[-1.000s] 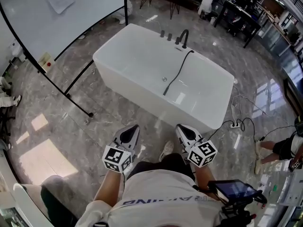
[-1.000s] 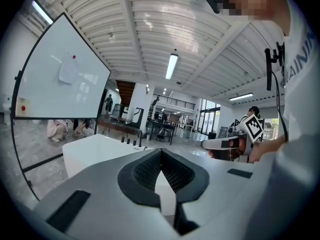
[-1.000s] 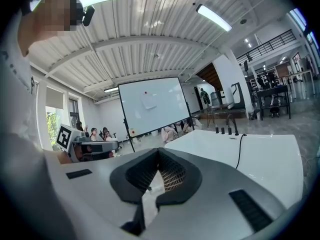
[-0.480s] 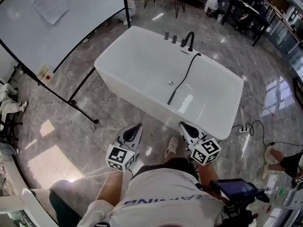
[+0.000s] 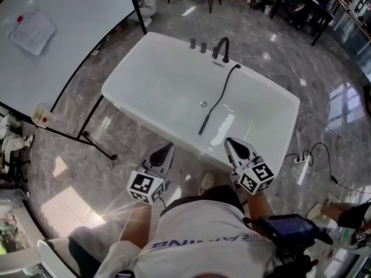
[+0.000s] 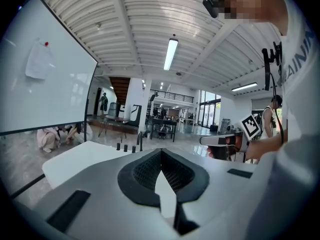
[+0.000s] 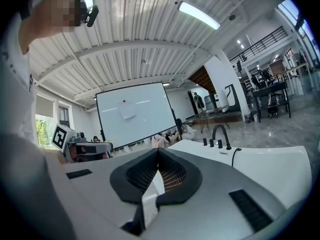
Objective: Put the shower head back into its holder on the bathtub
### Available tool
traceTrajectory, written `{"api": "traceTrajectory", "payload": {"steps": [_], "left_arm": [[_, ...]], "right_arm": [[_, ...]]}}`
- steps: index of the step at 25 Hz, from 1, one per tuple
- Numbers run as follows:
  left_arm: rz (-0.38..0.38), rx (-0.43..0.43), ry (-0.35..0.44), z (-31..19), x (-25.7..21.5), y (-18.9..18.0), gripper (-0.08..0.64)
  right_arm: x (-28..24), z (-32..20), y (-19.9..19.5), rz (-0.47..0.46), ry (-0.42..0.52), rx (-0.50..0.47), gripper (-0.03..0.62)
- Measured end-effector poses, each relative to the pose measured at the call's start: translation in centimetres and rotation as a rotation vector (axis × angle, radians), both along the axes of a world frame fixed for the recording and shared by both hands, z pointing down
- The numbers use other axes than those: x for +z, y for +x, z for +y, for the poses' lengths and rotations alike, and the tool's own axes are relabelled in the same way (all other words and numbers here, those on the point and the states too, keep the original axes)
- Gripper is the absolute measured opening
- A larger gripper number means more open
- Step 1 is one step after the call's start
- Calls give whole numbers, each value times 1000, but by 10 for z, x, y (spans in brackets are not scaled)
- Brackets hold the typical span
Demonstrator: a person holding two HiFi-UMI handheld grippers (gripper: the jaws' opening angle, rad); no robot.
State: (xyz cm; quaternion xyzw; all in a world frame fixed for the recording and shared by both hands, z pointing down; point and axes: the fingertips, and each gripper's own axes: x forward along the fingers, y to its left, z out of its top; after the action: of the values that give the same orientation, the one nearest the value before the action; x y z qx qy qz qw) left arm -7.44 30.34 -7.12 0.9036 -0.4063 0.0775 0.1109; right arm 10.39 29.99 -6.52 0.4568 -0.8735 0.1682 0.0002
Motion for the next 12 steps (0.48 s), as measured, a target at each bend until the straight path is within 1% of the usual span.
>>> {"api": "traceTrajectory", "payload": {"steps": [6, 9, 12], "left_arm": [[-37, 23, 1, -66, 4, 53, 15], [-57, 49, -14, -90, 7, 69, 14], [-68, 87, -31, -114, 14, 80, 14]], "right_arm": [[13, -60, 63, -16, -12, 48, 9], [22, -79, 83, -32, -33, 86, 9], [35, -93, 94, -42, -59, 125, 9]]}}
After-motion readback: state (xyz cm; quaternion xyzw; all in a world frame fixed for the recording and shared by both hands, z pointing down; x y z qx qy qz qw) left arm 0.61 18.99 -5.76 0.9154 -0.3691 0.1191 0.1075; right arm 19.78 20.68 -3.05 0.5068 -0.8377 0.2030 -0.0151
